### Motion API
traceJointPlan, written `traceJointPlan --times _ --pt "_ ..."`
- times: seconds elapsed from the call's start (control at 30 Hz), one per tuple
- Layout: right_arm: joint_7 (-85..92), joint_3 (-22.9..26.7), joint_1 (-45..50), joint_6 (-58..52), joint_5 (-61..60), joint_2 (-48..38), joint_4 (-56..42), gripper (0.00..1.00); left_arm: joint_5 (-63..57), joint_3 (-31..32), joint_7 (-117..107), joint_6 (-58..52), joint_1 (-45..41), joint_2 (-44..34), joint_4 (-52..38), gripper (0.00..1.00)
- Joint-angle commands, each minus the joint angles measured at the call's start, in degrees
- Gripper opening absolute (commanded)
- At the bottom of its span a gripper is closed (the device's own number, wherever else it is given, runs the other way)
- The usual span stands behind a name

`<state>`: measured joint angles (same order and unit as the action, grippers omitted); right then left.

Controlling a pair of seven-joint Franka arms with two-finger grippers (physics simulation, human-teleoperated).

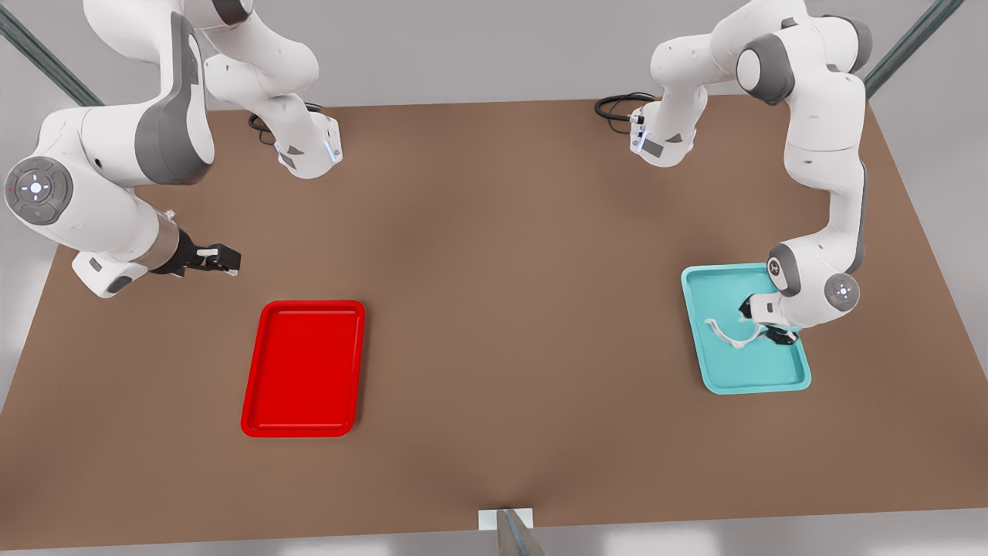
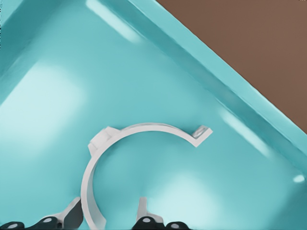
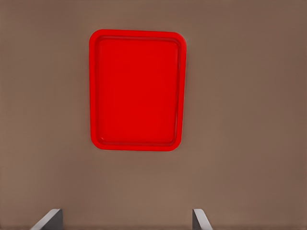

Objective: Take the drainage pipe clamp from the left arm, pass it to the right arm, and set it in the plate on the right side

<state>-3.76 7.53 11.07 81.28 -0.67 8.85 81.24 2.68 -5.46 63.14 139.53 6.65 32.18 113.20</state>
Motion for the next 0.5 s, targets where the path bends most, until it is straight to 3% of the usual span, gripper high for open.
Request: traceJointPlan --times 0.0,0.47 --pt "-0.19 0.03 0.0 -0.07 -0.03 -0.06 0.06 1.0 -0.05 0.01 -8.04 -0.05 0.02 -0.01 -0.09 0.62" --pt "-0.19 -0.06 0.0 -0.34 -0.03 -0.24 0.76 1.0 -0.31 -0.08 -14.19 -1.72 0.9 0.95 0.0 0.63"
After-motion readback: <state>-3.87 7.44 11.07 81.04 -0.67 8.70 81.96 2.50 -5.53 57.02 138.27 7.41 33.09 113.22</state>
